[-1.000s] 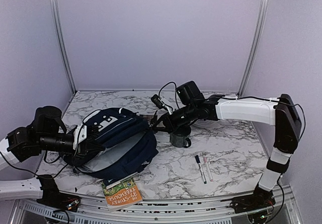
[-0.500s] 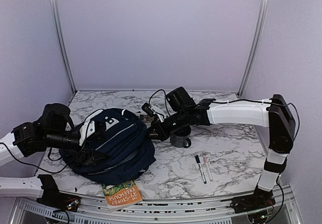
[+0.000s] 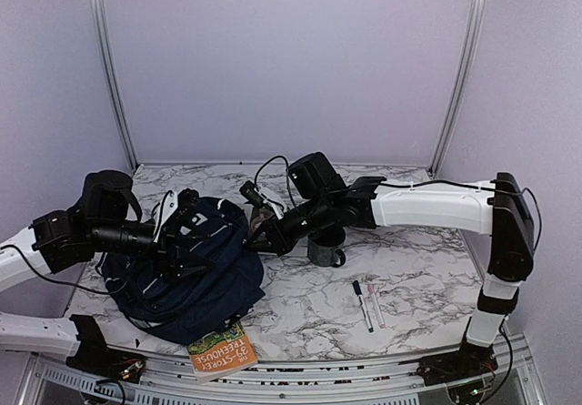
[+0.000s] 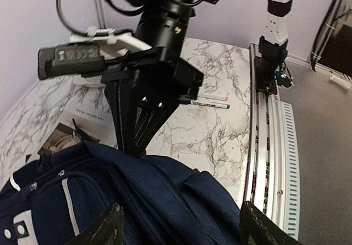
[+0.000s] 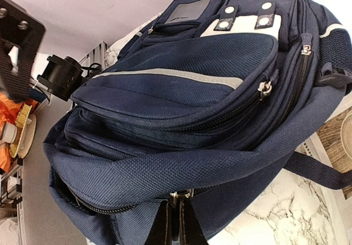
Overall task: Pack the student bag
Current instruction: Hold the largest pocket of the student bag, then unzip the largest pocket of the student bag.
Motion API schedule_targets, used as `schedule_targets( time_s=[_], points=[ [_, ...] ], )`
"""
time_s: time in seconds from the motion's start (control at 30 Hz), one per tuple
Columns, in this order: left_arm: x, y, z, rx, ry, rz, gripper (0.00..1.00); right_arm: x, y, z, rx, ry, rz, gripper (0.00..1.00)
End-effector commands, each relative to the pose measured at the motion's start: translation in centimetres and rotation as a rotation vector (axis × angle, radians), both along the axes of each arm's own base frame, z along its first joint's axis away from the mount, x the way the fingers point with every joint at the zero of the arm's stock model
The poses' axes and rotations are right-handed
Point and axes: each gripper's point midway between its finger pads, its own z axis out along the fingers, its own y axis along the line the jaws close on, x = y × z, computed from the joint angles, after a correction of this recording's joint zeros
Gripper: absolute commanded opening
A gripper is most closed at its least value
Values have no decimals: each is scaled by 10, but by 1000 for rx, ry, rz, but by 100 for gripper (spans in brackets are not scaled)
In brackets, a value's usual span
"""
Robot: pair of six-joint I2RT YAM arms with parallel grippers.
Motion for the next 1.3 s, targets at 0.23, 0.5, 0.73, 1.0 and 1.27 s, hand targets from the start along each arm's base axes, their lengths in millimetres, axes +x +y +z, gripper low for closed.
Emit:
schedule_targets(
  time_s=[0.23, 0.5, 0.73, 1.0, 1.27],
  points=[
    [39, -9, -24, 127, 43, 188, 67, -1, 14, 57, 130, -84, 2, 0],
    [40, -22, -55, 218, 106, 144, 56, 2, 17, 60, 125, -95, 3, 0],
    [43, -14, -58, 259, 80, 173, 0, 4, 10, 57, 96, -119, -4, 0],
    [19, 9, -16, 198, -52, 118, 0, 47, -21, 34, 22, -132, -114, 0],
    [-41, 33, 48, 46, -304, -115, 0, 121, -47, 21, -37, -190, -231, 0]
  ],
)
